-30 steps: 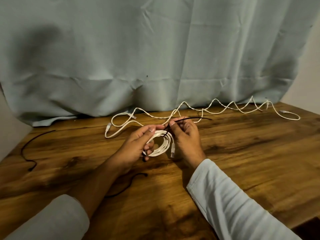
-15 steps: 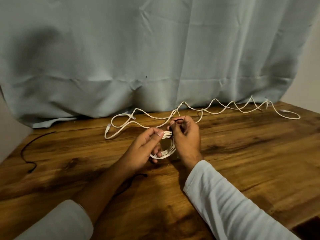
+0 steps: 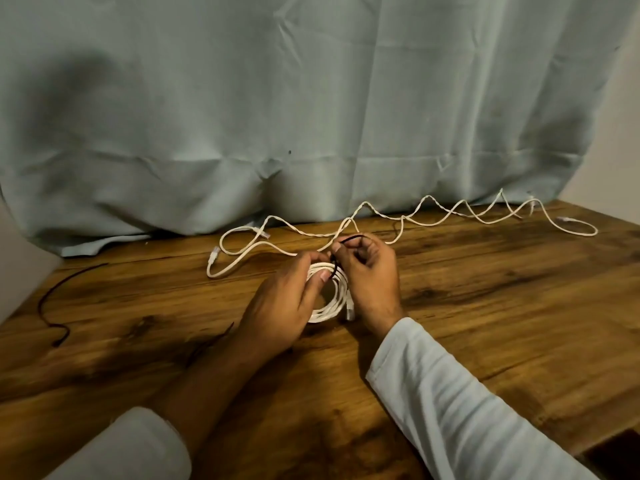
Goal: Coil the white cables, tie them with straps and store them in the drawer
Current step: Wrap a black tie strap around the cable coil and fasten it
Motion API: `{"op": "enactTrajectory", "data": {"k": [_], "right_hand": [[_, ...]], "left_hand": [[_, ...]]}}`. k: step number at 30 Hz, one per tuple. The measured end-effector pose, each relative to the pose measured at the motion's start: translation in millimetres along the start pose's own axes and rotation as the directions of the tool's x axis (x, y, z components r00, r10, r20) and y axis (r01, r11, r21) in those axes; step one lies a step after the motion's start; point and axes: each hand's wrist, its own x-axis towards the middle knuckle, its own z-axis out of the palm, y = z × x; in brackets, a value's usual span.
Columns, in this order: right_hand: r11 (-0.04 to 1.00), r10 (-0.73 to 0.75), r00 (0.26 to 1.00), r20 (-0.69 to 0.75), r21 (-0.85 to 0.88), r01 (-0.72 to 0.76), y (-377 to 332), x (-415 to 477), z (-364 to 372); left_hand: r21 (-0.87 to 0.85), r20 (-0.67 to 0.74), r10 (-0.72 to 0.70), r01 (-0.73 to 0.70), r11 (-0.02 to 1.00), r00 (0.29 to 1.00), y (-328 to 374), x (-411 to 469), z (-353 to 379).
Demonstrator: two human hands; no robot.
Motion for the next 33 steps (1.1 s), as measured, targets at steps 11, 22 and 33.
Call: {"op": "enactTrajectory", "data": {"k": [11,22,33], "right_hand": [[0.975,0.101,0.995,0.026,0.195,-0.104,-14,2,-5],[0.988,0.079,0.995,0.053,0.125,-0.085,-13,3,-11],[0.964,0.083,0.995,-0.059,0.258,-0.065,-12,8,-12]], "left_hand": [[-0.232,-0.007,-0.004,0.002,0.973,1.0,-7,3,-9],[-0.259,0.035,0.014,-0.005,0.966,0.999,-11,3,-9],[-0.348,0.045,-0.078,0.089,0.933,0.996,-3,5,-4]]}}
